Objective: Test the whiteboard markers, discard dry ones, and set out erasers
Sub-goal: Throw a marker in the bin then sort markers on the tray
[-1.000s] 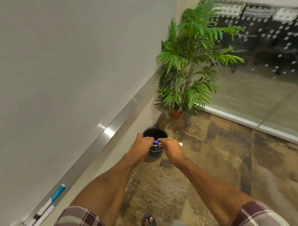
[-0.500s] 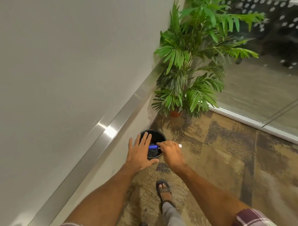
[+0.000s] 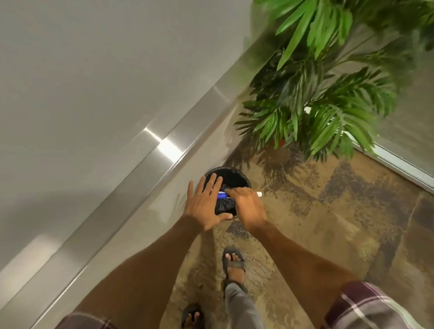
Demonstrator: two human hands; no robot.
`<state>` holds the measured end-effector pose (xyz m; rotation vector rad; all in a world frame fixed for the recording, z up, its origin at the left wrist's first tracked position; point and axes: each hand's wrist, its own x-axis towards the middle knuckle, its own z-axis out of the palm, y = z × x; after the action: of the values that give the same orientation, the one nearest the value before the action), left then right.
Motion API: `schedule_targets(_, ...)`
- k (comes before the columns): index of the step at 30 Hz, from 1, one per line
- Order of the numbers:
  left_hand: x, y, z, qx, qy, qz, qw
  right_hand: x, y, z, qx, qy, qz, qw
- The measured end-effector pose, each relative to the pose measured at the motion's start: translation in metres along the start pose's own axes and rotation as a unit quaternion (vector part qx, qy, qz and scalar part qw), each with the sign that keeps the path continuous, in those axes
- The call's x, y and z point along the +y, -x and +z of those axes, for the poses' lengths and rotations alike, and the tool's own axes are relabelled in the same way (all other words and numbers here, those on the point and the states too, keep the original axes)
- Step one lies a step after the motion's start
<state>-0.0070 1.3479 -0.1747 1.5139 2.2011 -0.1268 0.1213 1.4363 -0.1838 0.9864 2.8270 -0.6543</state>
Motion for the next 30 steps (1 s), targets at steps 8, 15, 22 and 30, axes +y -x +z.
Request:
schedule_targets(8, -0.019, -0.045, 0.044, 0.068, 0.011, 0.001, 0.998, 0.031, -0.05, 0.029, -0.043, -0.019, -0.018, 0.999)
schedule_targets(15, -0.023, -0.038, 0.065, 0.078, 0.03, -0.026, 0.996, 0.049, -0.059, 0.04, -0.054, -0.077, -0.009, 0.996)
schedule_targets(22, -0.003, -0.012, 0.037, 0.029, -0.003, -0.079, 0.996, 0.036, -0.036, 0.025, -0.061, -0.105, 0.021, 0.992)
schedule_targets(30, 0.015, 0.052, -0.019, 0.044, 0.014, -0.076, 0.996, -0.007, 0.02, -0.019, -0.02, -0.028, -0.009, 0.999)
